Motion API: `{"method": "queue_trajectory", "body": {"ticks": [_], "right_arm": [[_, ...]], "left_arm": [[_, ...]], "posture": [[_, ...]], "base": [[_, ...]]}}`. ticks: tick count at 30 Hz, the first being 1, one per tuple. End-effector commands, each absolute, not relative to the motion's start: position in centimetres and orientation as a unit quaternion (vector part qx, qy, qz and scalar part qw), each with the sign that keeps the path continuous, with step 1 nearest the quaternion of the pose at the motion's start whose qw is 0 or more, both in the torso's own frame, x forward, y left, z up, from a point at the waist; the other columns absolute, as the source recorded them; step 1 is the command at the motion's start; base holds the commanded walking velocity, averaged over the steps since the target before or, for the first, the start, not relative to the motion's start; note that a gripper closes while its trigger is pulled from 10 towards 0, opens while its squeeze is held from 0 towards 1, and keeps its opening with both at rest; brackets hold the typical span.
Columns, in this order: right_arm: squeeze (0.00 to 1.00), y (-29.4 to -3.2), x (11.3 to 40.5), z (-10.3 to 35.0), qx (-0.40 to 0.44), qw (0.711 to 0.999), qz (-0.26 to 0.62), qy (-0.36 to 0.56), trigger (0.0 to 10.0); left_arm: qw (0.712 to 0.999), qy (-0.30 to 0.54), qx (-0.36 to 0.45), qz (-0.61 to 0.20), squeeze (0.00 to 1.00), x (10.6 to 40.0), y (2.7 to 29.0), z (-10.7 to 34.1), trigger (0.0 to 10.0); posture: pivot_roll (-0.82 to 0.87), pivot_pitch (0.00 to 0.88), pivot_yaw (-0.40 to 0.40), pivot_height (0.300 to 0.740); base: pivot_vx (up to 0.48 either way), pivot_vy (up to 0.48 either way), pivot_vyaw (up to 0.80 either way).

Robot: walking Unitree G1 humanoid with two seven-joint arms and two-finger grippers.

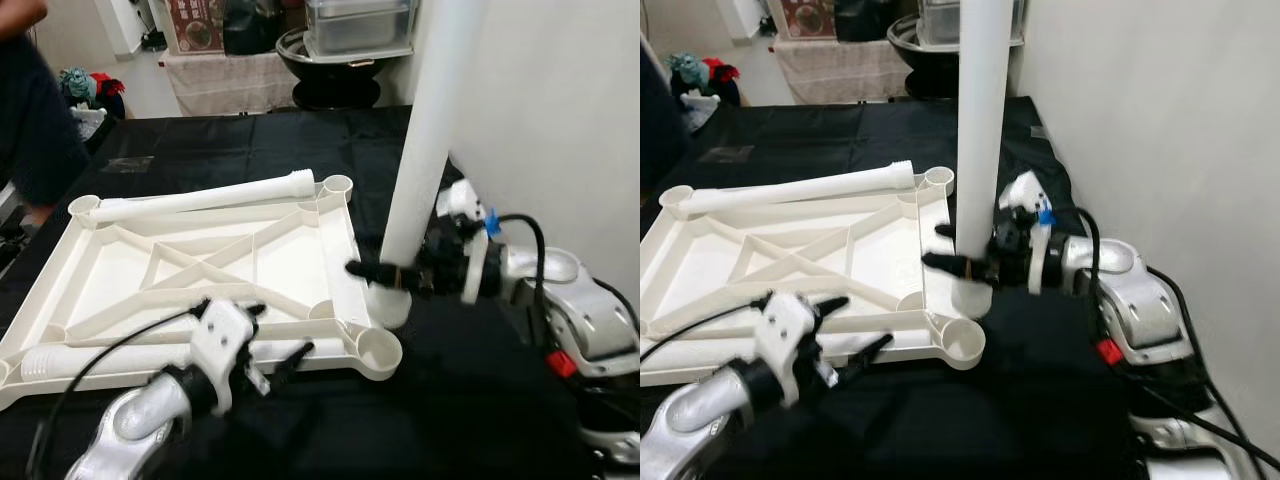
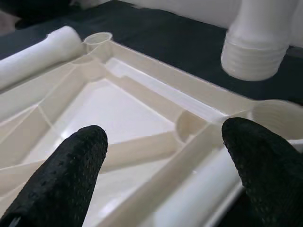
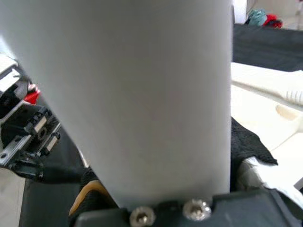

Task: Building children table

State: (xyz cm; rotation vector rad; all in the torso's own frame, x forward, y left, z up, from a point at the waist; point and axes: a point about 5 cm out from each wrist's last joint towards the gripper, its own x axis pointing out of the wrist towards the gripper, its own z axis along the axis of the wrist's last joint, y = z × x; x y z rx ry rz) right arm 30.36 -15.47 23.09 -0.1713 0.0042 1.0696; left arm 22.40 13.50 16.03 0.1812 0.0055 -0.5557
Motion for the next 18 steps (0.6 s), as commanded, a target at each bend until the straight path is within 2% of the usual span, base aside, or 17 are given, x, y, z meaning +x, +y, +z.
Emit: {"method": "queue_trajectory", "body": {"ticks": [1, 5, 18], "right_arm": [[0.00, -15.7, 31.1, 23.7, -0.062, 0.883, 0.464, -0.026, 10.0], [0.00, -15.4, 31.4, 23.8, -0.029, 0.904, 0.425, -0.047, 10.0], [0.00, -14.1, 31.1, 23.2, -0.023, 0.910, 0.411, -0.055, 10.0]], "left_arm": [[0.965, 0.022, 0.090, -0.246, 0.00, 22.8, 13.3, 15.1, 10.0], [0.969, 0.029, 0.083, -0.231, 0.00, 23.3, 12.7, 14.5, 10.0], [0.976, 0.028, 0.094, -0.196, 0.00, 25.1, 13.2, 14.2, 10.0]], "posture": [[-0.05, 0.088, 0.001, 0.740], [-0.05, 0.062, 0.008, 0.740], [-0.07, 0.022, 0.008, 0.740]], "base": [[0.000, 0.000, 0.00], [0.000, 0.000, 0.00], [0.000, 0.000, 0.00]]}}
